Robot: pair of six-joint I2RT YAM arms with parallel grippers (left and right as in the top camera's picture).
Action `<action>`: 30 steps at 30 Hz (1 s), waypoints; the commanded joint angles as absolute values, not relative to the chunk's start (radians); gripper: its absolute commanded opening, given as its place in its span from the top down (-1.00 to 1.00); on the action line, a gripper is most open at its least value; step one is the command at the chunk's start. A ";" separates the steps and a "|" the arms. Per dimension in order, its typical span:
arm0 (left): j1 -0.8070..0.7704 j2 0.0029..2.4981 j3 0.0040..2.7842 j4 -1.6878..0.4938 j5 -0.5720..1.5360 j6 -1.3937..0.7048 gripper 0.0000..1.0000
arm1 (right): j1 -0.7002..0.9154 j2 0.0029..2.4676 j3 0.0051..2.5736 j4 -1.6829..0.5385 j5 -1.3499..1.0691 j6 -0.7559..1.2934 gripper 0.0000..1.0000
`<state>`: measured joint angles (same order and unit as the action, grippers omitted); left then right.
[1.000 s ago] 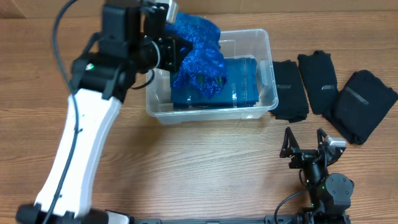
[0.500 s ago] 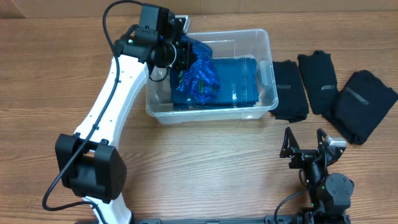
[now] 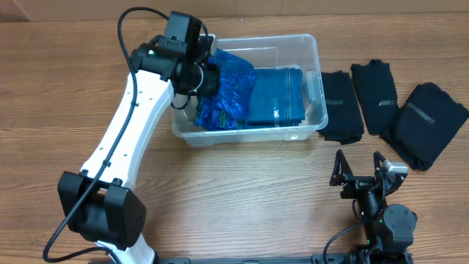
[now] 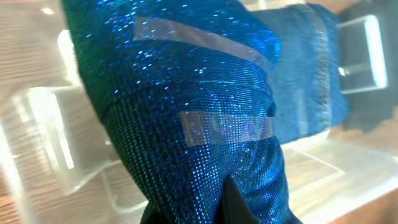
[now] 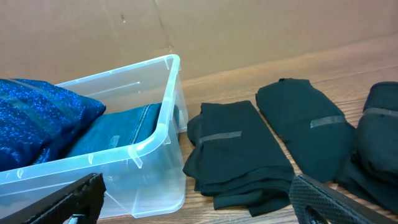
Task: Pack container
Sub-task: 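Carry the blue cloth with the left gripper into the bin's left half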
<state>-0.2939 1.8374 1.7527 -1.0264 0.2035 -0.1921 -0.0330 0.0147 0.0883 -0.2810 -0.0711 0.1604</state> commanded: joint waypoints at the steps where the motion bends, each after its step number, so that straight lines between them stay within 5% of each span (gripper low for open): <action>1: -0.279 1.843 1.741 -1.025 0.131 -0.218 0.70 | -0.037 0.006 0.085 -0.274 -0.070 0.160 -1.00; 4: -0.279 1.843 1.741 -1.051 0.121 -0.239 -0.11 | -0.037 0.007 0.085 -0.274 -0.070 0.160 -1.00; 8: -0.279 1.830 1.754 -1.070 0.119 -0.252 -0.38 | -0.037 0.007 0.085 -0.274 -0.070 0.160 -1.00; 13: -0.279 1.815 1.790 -1.068 0.038 -0.270 -0.25 | -0.037 0.007 0.085 -0.274 -0.070 0.160 -1.00; 17: -0.280 1.815 1.792 -1.037 -0.059 -0.286 0.07 | -0.037 0.007 0.085 -0.274 -0.070 0.160 -1.00; 20: -0.280 1.815 1.792 -1.012 -0.180 -0.311 -0.32 | -0.037 0.007 0.085 -0.274 -0.070 0.160 -1.00; 22: -0.281 1.816 1.792 -0.981 -0.176 -0.311 -0.33 | -0.037 0.007 0.085 -0.274 -0.070 0.160 -1.00; 27: -0.312 1.863 1.776 -0.963 -0.124 -0.290 0.33 | -0.037 0.007 0.085 -0.274 -0.070 0.160 -1.00; 30: -0.334 1.967 1.763 -0.913 -0.009 -0.229 0.50 | -0.037 0.007 0.085 -0.274 -0.070 0.160 -1.00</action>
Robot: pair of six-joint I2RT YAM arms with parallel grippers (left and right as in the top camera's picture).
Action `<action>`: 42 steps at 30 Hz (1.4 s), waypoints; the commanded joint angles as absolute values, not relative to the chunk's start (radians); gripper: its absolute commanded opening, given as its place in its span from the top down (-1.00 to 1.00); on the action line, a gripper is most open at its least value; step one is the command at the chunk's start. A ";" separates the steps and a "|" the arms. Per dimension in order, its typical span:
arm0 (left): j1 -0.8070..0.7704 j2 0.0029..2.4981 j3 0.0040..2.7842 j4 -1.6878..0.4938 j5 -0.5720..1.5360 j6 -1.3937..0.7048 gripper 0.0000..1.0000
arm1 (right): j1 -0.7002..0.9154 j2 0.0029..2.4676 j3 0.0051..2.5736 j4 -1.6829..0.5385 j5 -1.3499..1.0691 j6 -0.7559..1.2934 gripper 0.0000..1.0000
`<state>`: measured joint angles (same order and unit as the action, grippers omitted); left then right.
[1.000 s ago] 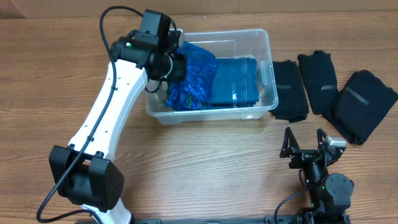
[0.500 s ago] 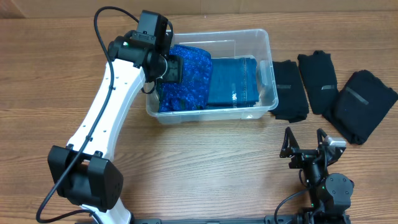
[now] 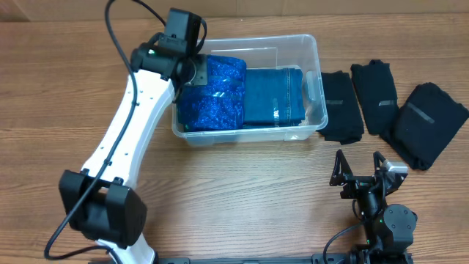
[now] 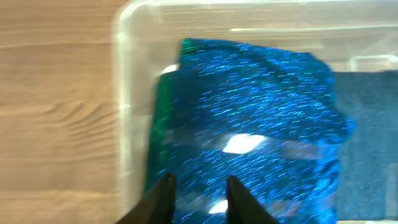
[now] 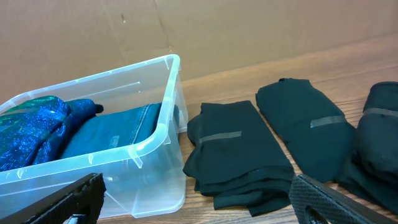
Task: Pack container
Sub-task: 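Carry the blue cloth with the left gripper into the bin's left half, then release the cloth and raise the left arm away from the bin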
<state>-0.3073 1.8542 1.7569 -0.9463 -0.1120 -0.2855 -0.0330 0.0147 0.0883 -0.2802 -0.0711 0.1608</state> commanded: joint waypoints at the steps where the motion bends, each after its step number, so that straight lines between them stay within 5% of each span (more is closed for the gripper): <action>1: -0.342 2.010 1.763 -0.900 0.021 -0.220 0.50 | -0.037 0.007 0.085 -0.274 -0.070 0.160 -1.00; 10: -0.349 2.193 1.767 -0.976 -0.067 -0.307 0.25 | -0.037 0.007 0.085 -0.274 -0.070 0.160 -1.00; 12: -0.343 2.136 1.815 -1.027 -0.091 -0.307 0.06 | -0.037 0.007 0.085 -0.274 -0.070 0.160 -1.00; 14: -0.341 2.035 1.899 -1.090 -0.086 -0.307 -0.36 | -0.037 0.007 0.085 -0.274 -0.070 0.160 -1.00; 19: -0.343 1.821 1.994 -1.142 -0.054 -0.303 -0.63 | -0.037 0.007 0.085 -0.274 -0.070 0.160 -1.00; 34: -0.077 1.636 1.994 -1.384 -0.059 -0.345 -0.70 | -0.037 0.007 0.085 -0.274 -0.070 0.160 -1.00; 39: 0.058 1.472 1.993 -1.426 -0.084 -0.337 -1.00 | -0.037 0.007 0.085 -0.274 -0.070 0.160 -1.00; 42: 0.088 1.401 1.993 -1.468 -0.117 -0.337 -1.00 | -0.037 0.007 0.085 -0.274 -0.070 0.160 -1.00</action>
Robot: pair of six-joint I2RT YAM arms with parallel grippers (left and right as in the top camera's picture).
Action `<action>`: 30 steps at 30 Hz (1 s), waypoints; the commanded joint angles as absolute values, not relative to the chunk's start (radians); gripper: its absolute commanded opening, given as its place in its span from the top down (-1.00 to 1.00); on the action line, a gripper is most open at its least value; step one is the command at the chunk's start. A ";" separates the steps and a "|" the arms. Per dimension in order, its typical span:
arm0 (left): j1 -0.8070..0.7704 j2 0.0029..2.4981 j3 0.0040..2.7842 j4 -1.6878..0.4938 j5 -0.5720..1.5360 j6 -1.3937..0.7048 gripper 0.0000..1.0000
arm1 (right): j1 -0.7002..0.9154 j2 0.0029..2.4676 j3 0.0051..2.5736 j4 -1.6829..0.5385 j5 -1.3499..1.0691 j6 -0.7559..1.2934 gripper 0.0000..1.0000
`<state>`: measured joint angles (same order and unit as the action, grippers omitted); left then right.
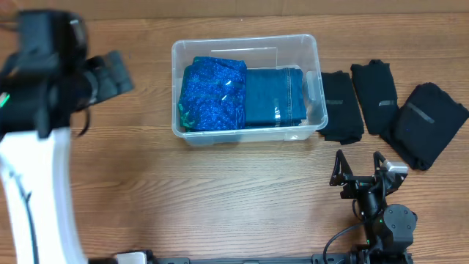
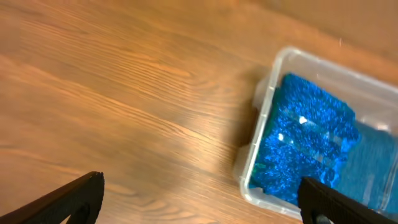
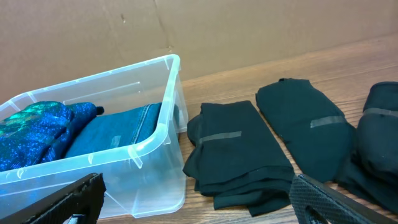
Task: Pack container
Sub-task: 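Release the cloth and raise the left arm away from the bin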
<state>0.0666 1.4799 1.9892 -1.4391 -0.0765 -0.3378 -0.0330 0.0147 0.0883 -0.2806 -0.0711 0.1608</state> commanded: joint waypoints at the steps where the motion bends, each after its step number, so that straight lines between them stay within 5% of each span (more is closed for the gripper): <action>1: 0.088 1.389 1.993 -1.478 -0.123 -0.337 -1.00 | -0.037 0.007 0.085 -0.274 -0.070 0.160 -1.00; 22: 0.086 1.380 1.993 -1.507 -0.123 -0.337 -1.00 | -0.036 0.007 0.085 -0.271 -0.083 0.160 -1.00; 30: 0.086 1.380 1.992 -1.508 -0.123 -0.337 -1.00 | -0.035 0.012 0.170 -0.309 -0.284 0.278 -1.00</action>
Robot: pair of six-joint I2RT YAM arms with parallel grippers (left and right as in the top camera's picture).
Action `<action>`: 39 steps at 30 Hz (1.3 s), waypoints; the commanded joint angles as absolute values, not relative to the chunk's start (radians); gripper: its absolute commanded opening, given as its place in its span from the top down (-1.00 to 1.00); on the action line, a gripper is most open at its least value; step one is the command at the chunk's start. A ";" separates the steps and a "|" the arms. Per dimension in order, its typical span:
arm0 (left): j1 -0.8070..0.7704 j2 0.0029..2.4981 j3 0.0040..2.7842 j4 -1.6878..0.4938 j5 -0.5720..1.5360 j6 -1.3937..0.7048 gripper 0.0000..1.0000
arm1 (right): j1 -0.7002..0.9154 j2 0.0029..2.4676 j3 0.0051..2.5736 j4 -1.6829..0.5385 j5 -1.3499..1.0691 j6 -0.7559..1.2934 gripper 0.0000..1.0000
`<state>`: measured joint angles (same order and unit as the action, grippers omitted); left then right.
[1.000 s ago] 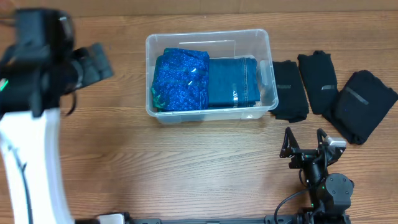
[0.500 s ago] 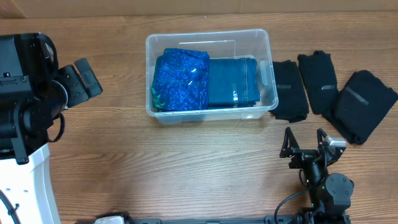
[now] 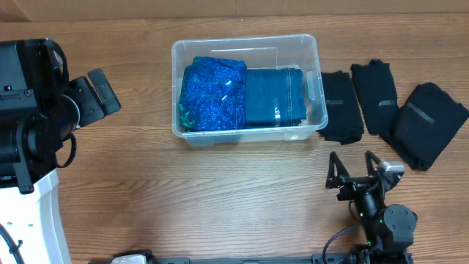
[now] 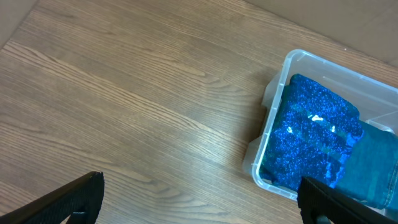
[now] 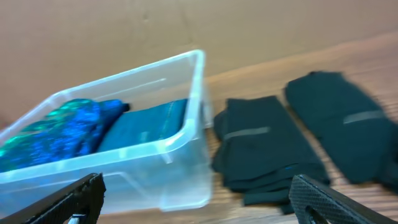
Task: Pack container
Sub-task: 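Release the cloth and raise the left arm away from the bin, then reach the right gripper to the middle black garment and grasp it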
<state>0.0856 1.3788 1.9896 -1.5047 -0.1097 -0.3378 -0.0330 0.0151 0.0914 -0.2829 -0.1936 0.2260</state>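
A clear plastic container stands at the table's back middle. A sparkly blue folded cloth fills its left half and a folded teal cloth its right half. Three black folded cloths lie on the table right of the container. My left gripper hangs open high over the bare wood left of the container, holding nothing. My right gripper is open near the front right, below the black cloths, empty, and its view is blurred.
The wooden table carries everything. A cardboard wall stands behind the container. The left arm's black body looms at the left edge of the overhead view.
The right gripper has swung a little to the left, so the container fills more of its view. The left gripper has backed slightly further from the container. The cloths have not moved.
My left gripper held the sparkly blue cloth over the container's left half. Then the cloth lay in the container with the fingers just above it. Then the left gripper was open and far to the left. Now the right gripper has started to shift.
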 commanded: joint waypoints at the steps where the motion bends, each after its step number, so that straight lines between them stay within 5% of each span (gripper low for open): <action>1: 0.086 1.380 1.992 -1.507 -0.123 -0.337 -1.00 | -0.035 0.025 0.230 -0.355 -0.250 0.278 -1.00; 14: 0.086 1.380 1.992 -1.507 -0.123 -0.337 -1.00 | -0.038 0.916 1.055 -0.797 -0.199 0.319 -1.00; 18: 0.086 1.380 1.993 -1.508 -0.123 -0.337 -1.00 | -0.218 1.154 1.209 -0.822 -0.247 0.363 -1.00; 21: 0.086 1.380 1.992 -1.507 -0.123 -0.337 -1.00 | -0.513 1.358 1.261 -0.816 -0.449 0.367 -1.00; 29: 0.086 1.380 1.992 -1.507 -0.122 -0.337 -1.00 | -0.929 1.676 1.261 -0.771 -0.455 0.257 -1.00; 39: 0.086 1.380 1.993 -1.507 -0.122 -0.337 -1.00 | -0.959 1.921 1.261 -0.557 -0.511 0.201 -1.00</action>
<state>0.0856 1.3811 1.9892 -1.5055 -0.1097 -0.3378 -0.9668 1.8801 1.2472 -0.6075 -0.4904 0.2207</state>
